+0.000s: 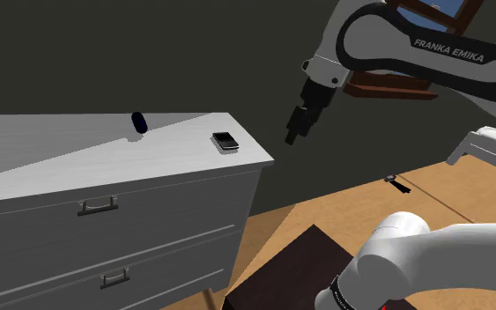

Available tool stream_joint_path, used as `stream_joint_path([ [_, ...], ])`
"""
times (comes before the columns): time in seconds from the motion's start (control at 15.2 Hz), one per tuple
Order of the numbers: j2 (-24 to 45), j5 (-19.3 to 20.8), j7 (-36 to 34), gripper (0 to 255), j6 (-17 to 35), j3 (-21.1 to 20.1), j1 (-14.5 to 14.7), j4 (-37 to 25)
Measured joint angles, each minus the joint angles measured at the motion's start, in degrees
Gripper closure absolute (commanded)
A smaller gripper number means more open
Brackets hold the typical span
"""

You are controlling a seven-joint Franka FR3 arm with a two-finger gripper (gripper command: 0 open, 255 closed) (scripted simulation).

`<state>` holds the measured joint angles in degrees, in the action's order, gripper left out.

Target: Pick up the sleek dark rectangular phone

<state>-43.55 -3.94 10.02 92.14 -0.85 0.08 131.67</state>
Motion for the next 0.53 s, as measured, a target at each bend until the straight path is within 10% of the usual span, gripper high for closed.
stream_joint_path([
  [0.53,13.59,-1.37,-6.97,0,5.22,-3.5,-0.76,-6.87],
])
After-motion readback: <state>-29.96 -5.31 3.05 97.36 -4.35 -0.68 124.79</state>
